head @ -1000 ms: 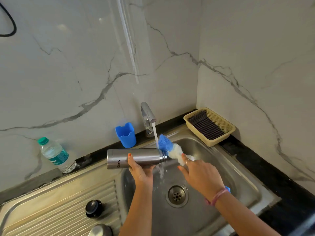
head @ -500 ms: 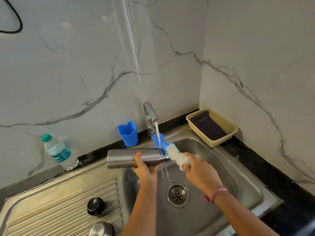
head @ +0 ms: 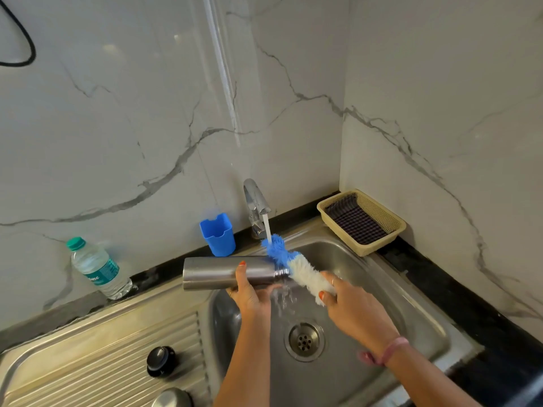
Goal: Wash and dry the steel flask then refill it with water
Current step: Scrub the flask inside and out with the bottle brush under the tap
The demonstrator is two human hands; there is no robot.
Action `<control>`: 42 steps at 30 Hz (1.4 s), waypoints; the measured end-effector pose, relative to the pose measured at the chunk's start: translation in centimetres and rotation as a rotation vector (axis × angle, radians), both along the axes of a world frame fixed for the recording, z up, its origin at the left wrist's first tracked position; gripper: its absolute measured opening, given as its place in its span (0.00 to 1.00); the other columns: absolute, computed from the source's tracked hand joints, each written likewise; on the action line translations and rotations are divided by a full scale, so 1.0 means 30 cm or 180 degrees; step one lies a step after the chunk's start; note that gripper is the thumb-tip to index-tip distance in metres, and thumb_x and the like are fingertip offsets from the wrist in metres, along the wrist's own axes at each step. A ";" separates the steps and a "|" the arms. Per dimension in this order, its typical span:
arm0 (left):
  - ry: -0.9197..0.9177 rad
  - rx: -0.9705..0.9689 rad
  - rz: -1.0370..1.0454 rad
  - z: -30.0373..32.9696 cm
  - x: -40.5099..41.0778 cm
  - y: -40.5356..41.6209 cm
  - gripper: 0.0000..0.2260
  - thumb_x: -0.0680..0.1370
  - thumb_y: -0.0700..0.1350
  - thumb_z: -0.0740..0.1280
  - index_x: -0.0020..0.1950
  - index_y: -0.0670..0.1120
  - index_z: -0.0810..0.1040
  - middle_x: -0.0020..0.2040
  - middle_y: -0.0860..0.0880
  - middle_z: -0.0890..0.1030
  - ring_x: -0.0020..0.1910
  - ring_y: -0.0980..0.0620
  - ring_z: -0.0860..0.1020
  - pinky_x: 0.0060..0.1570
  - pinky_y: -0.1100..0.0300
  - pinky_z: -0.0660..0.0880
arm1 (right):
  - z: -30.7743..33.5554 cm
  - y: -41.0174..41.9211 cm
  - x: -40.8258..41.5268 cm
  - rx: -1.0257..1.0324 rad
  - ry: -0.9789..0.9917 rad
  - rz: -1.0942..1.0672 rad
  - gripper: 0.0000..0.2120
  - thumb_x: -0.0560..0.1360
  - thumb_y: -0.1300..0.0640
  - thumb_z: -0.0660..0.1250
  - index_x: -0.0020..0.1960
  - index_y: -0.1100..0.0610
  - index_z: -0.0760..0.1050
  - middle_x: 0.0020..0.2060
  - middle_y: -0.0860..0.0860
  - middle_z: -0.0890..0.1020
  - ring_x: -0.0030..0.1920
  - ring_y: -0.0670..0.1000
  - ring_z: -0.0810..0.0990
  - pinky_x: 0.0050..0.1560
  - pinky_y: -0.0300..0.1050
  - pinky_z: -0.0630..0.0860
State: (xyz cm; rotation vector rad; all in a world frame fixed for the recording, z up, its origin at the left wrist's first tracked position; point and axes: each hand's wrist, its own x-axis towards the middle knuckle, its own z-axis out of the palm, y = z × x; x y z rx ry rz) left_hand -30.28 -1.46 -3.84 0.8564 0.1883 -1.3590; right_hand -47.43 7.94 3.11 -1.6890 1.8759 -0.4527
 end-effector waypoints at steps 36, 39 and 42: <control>-0.0047 -0.0213 -0.0092 0.011 0.019 -0.002 0.33 0.72 0.37 0.74 0.73 0.54 0.66 0.68 0.44 0.74 0.67 0.35 0.72 0.60 0.24 0.68 | 0.016 -0.068 0.016 0.0128 -0.0030 0.0044 0.22 0.82 0.49 0.54 0.76 0.49 0.57 0.45 0.47 0.80 0.37 0.42 0.79 0.38 0.40 0.78; -0.0167 -0.0157 -0.0103 0.016 0.037 -0.006 0.31 0.73 0.37 0.73 0.72 0.51 0.65 0.69 0.43 0.73 0.68 0.34 0.71 0.58 0.22 0.67 | 0.019 -0.025 0.010 0.0192 0.0023 0.0109 0.23 0.82 0.48 0.53 0.76 0.47 0.56 0.44 0.46 0.80 0.33 0.41 0.76 0.39 0.40 0.77; -0.0170 -0.0032 -0.0186 0.016 0.035 -0.006 0.33 0.72 0.35 0.73 0.73 0.49 0.64 0.70 0.42 0.72 0.69 0.33 0.70 0.59 0.22 0.65 | 0.030 -0.071 0.024 0.0221 0.0088 0.0147 0.22 0.82 0.49 0.54 0.75 0.48 0.59 0.47 0.48 0.81 0.39 0.43 0.79 0.42 0.42 0.78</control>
